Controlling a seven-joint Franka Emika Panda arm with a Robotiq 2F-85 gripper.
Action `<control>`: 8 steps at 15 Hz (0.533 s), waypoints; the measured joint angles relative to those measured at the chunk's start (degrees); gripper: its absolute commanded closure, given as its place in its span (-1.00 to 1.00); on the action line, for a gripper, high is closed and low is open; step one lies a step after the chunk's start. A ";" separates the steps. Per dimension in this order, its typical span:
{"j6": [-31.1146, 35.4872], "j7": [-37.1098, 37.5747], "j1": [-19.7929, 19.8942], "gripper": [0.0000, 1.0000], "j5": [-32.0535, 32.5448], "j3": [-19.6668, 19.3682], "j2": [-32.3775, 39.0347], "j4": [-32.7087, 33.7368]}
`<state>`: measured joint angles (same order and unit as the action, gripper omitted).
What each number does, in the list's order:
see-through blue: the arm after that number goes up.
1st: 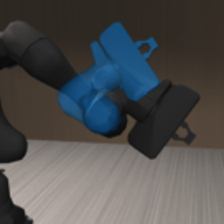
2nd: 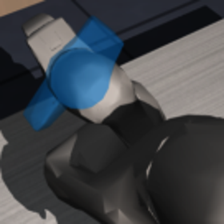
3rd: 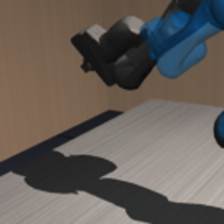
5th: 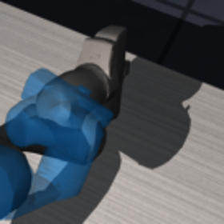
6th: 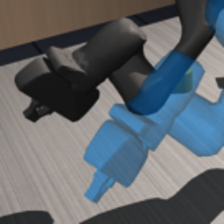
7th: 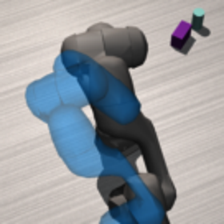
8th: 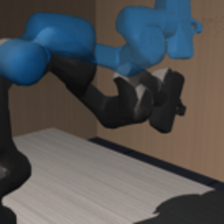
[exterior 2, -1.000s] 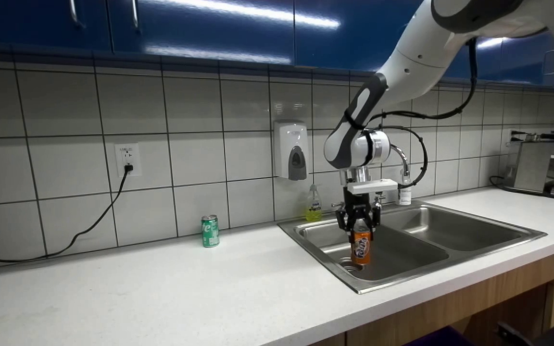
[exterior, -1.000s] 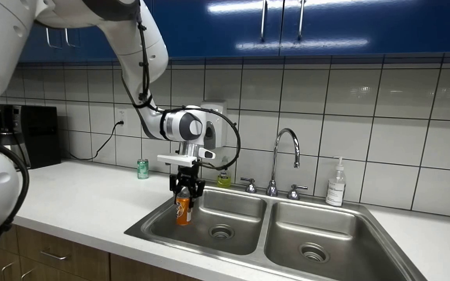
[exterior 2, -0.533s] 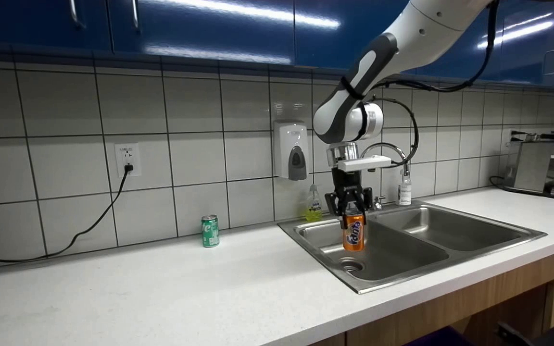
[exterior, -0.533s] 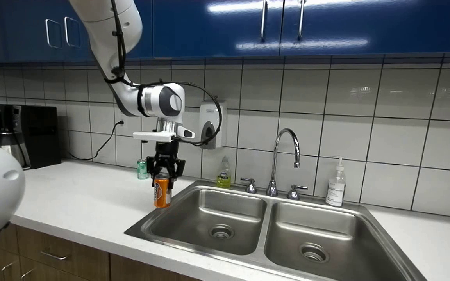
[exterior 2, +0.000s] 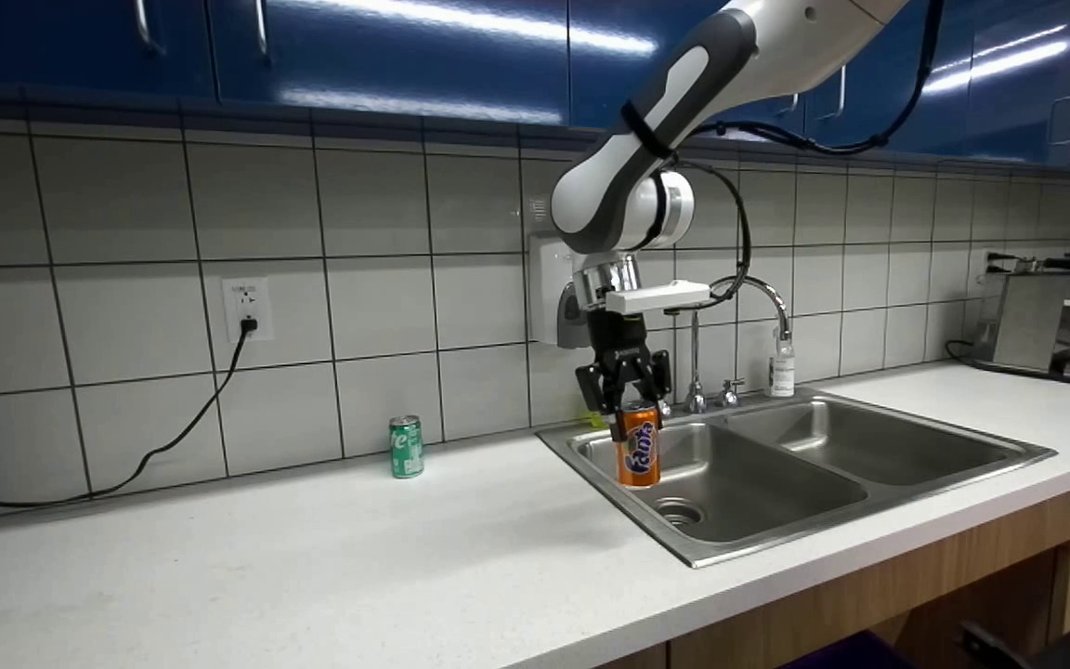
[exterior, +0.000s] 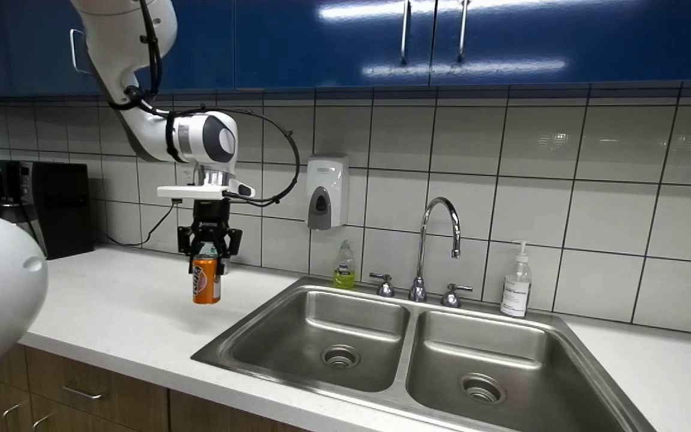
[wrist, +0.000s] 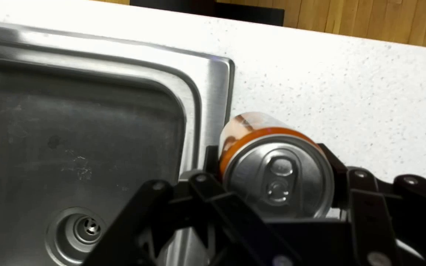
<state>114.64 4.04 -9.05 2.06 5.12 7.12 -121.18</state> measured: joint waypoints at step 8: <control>0.03 0.00 -3.66 0.23 3.26 2.56 7.83 6.41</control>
<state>114.66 4.04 -12.71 5.32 7.68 14.96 -114.77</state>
